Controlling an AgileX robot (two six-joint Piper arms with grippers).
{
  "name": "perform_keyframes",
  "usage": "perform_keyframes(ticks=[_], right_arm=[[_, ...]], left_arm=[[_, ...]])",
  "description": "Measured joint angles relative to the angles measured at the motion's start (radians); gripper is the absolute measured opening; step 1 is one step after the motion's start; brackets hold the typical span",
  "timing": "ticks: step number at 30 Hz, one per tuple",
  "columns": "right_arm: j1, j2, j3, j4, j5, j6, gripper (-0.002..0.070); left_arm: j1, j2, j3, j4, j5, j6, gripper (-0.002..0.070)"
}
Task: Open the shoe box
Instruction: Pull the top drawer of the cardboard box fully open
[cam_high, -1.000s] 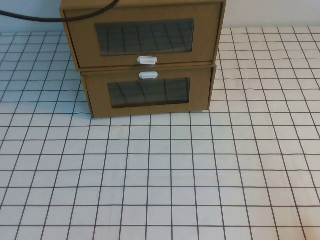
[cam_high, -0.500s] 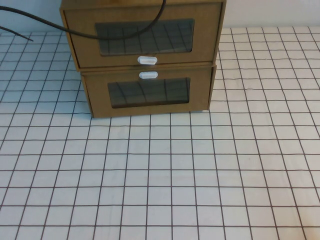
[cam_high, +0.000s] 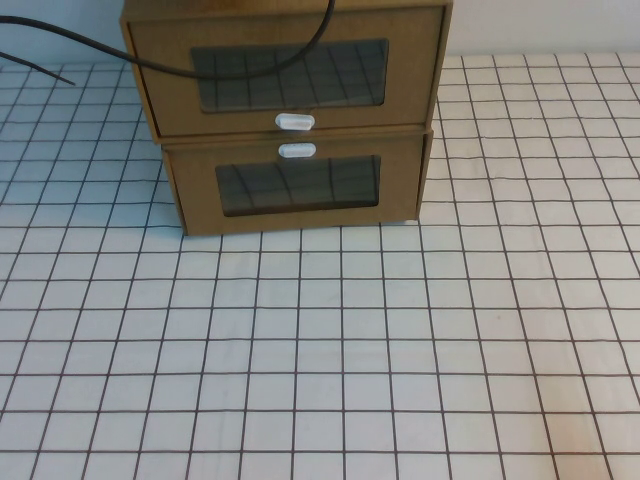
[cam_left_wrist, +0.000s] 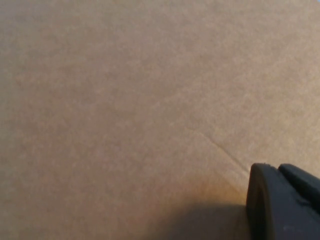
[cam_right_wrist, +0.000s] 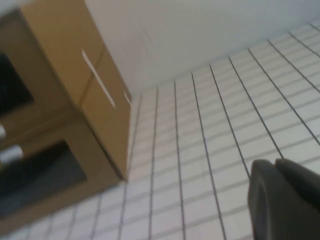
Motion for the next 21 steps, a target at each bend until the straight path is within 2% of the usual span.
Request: perform_keyframes(ticks=[6, 12, 17, 21], right_arm=[[0.000, 0.000, 0.000, 0.118, -0.182, 0.000, -0.0016], [0.000, 0.000, 0.000, 0.180, -0.237, 0.000, -0.0016], [0.000, 0.011, -0.058, 0.245, -0.011, 0.000, -0.0015], [0.000, 0.162, -0.207, 0.212, 0.203, 0.000, -0.0016]], left_arm=[[0.000, 0.000, 0.000, 0.001, 0.000, 0.000, -0.0002], [0.000, 0.000, 0.000, 0.001, 0.000, 0.000, -0.0002], [0.000, 0.000, 0.000, 0.001, -0.002, 0.000, -0.0002], [0.000, 0.000, 0.000, 0.001, -0.002, 0.000, -0.0002]])
